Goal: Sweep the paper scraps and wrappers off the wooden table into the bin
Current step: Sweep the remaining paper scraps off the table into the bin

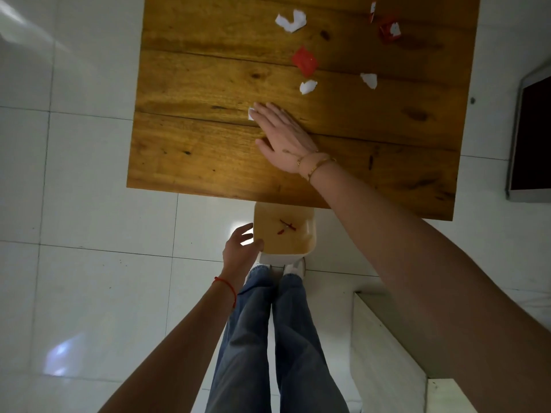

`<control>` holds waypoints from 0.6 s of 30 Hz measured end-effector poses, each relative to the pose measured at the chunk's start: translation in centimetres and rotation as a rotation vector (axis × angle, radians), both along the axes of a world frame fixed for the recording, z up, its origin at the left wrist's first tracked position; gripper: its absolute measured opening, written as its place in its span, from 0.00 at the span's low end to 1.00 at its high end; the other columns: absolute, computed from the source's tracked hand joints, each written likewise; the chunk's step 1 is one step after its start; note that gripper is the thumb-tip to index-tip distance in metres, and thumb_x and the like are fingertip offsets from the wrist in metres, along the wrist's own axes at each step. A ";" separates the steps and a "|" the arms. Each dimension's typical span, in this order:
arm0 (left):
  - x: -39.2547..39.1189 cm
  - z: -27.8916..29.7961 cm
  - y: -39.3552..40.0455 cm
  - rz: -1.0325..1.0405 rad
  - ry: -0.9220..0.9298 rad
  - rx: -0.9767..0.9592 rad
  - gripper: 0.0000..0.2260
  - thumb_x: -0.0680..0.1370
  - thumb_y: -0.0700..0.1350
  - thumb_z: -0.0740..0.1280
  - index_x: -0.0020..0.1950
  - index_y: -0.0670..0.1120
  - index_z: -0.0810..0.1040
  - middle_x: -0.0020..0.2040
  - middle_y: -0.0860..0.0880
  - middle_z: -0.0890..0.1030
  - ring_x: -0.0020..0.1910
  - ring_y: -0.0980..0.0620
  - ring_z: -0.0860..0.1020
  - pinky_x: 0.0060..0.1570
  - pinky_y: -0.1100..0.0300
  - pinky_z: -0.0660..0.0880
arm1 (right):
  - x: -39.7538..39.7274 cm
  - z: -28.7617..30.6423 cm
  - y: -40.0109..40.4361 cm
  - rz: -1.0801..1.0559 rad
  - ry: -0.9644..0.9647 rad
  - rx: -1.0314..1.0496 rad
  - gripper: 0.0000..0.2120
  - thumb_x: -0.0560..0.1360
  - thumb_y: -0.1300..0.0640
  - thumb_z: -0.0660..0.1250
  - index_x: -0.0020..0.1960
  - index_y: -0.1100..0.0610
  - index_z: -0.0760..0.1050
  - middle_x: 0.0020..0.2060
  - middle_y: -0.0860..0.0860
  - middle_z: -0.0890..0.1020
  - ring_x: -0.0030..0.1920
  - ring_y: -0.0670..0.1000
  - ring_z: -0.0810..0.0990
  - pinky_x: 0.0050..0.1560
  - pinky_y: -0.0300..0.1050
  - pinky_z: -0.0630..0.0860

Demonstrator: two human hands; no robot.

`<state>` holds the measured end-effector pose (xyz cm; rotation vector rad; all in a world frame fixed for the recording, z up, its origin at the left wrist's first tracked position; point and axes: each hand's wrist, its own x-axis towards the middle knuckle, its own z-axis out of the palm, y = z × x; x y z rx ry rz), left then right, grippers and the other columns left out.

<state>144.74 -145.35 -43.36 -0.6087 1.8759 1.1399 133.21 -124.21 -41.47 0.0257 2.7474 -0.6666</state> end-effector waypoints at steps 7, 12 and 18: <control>-0.1 0.2 -0.2 -0.064 0.023 -0.001 0.20 0.73 0.41 0.70 0.64 0.51 0.74 0.55 0.51 0.79 0.49 0.51 0.78 0.39 0.68 0.75 | 2.2 -1.4 -0.9 0.133 -0.042 0.053 0.26 0.82 0.50 0.51 0.78 0.57 0.51 0.78 0.52 0.52 0.78 0.50 0.47 0.77 0.47 0.45; -0.2 0.6 0.1 -0.073 0.015 -0.005 0.20 0.71 0.40 0.69 0.63 0.51 0.74 0.57 0.49 0.80 0.49 0.51 0.80 0.37 0.67 0.75 | 8.7 -0.5 -1.7 0.277 -0.019 -0.019 0.25 0.82 0.50 0.50 0.76 0.58 0.56 0.77 0.55 0.58 0.77 0.53 0.52 0.77 0.51 0.48; 0.1 0.6 0.9 -0.076 0.012 -0.009 0.21 0.73 0.41 0.70 0.65 0.49 0.74 0.59 0.48 0.79 0.52 0.49 0.78 0.46 0.61 0.77 | 17.4 0.2 -3.0 0.229 -0.087 -0.129 0.21 0.82 0.55 0.56 0.72 0.59 0.65 0.71 0.58 0.68 0.73 0.56 0.63 0.74 0.52 0.61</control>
